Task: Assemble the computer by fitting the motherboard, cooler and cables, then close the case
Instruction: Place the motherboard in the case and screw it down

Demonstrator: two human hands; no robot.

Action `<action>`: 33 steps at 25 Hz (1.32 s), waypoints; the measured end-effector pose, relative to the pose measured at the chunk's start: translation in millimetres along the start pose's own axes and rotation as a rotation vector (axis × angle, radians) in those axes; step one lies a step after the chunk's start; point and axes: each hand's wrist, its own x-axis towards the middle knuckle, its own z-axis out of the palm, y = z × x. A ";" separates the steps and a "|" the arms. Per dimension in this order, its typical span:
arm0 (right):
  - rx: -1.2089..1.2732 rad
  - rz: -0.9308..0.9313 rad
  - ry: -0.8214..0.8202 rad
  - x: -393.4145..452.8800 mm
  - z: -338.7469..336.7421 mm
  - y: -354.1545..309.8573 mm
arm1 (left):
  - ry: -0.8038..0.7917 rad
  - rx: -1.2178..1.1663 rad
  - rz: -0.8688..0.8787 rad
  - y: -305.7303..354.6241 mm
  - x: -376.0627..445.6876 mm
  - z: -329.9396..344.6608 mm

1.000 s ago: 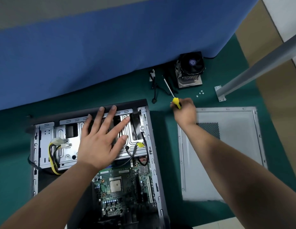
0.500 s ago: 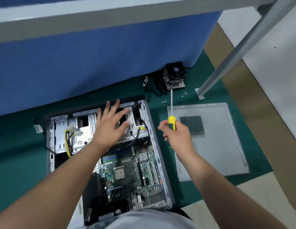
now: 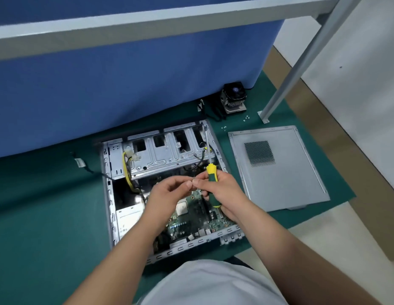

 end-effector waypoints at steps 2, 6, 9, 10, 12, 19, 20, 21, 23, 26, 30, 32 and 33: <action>0.003 0.028 -0.030 -6.7 8.1 4.5 | -0.040 -0.087 -0.056 -0.6 -7.8 -11.2; 0.046 0.056 -0.069 -12.9 17.8 10.6 | -0.141 -0.278 -0.144 0.8 -13.9 -24.0; 0.040 0.051 -0.080 -15.0 21.8 13.9 | -0.158 -0.344 -0.199 3.0 -17.9 -27.7; 0.034 0.047 -0.083 -15.2 23.1 14.6 | -0.158 -0.357 -0.215 4.1 -18.7 -28.3; 0.019 0.030 -0.084 -16.6 25.5 14.8 | -0.149 -0.372 -0.238 6.6 -19.8 -27.3; -0.548 0.027 -0.242 -22.0 17.5 16.4 | 0.189 -0.811 -0.230 11.9 -16.2 -28.7; -0.606 0.039 -0.273 -22.9 15.0 17.2 | 0.217 -0.829 -0.233 12.0 -16.4 -29.8; -0.648 0.046 -0.290 -24.4 12.9 18.0 | 0.235 -0.819 -0.241 11.3 -17.3 -30.2; -0.691 0.053 -0.297 -27.2 10.7 17.3 | 0.248 -0.780 -0.268 8.6 -19.8 -31.0; -0.653 0.019 -0.269 -33.4 8.0 14.0 | 0.247 -0.787 -0.306 6.0 -25.7 -31.9; -0.400 -0.121 -0.148 -42.9 0.3 11.3 | 0.281 -0.869 -0.300 5.8 -32.6 -37.4; -0.189 -0.165 -0.111 -48.7 -0.2 15.0 | 0.294 -0.906 -0.297 6.3 -36.3 -41.3; -0.096 -0.186 -0.100 -50.5 0.5 17.9 | 0.296 -0.915 -0.296 6.9 -37.9 -43.3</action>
